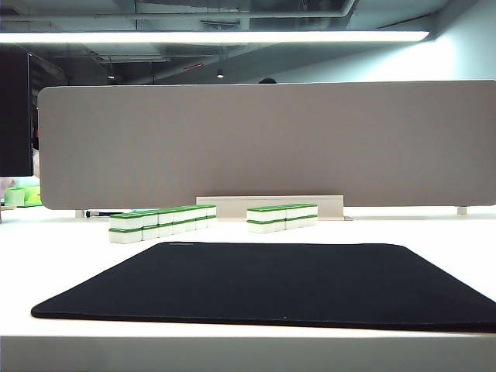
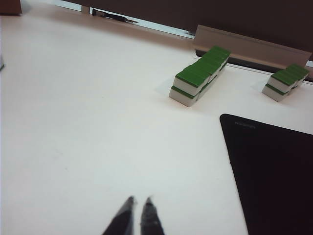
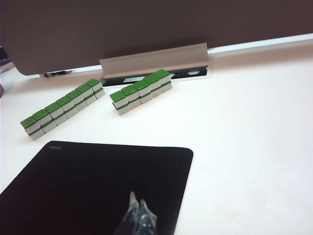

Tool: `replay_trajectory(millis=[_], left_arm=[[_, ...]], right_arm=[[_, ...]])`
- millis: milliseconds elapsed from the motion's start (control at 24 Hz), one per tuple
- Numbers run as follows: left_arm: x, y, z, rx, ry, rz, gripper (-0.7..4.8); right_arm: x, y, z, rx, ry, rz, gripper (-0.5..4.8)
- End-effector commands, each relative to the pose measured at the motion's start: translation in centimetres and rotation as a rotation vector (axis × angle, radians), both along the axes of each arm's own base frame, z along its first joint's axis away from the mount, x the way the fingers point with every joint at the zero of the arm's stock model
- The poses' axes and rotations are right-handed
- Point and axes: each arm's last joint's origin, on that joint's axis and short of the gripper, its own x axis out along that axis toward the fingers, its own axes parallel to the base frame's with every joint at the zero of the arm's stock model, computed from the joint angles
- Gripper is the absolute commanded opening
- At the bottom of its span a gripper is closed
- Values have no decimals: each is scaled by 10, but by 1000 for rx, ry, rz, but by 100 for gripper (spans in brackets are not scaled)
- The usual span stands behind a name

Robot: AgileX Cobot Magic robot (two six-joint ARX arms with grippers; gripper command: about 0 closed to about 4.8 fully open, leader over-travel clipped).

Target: Take a mahjong tile from the mahjong wall and then place it on the table close to you.

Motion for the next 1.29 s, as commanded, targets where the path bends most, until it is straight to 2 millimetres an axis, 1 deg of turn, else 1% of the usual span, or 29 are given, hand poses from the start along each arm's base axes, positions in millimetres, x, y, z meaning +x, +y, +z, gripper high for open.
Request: replay_trajectory(millis=[42, 167, 333, 583, 708, 875, 1166, 1291], left_arm=[[0, -1, 0, -5, 3, -28, 22], [0, -1, 0, -8, 2, -44, 21], [-1, -3, 1, -15, -2, -89, 20], [-1, -3, 5, -18, -13, -113, 20], [-2, -4, 10, -18, -27, -121, 20], [-2, -4, 11, -22, -30, -154, 20], [-2, -5, 11, -42, -28, -159, 20], [-3, -6, 11, -56, -26, -205, 20]], right_arm=[[9, 0, 8, 1, 15, 3, -2], [23, 1, 13, 1, 65, 7, -1], [37, 3, 17, 12, 51, 73, -2], [47, 7, 14, 20, 64, 132, -1], [52, 15, 13, 23, 71, 194, -1], [56, 26, 11, 21, 74, 269, -1], [58, 48, 12, 19, 44, 403, -1], [60, 51, 10, 17, 63, 421, -1]])
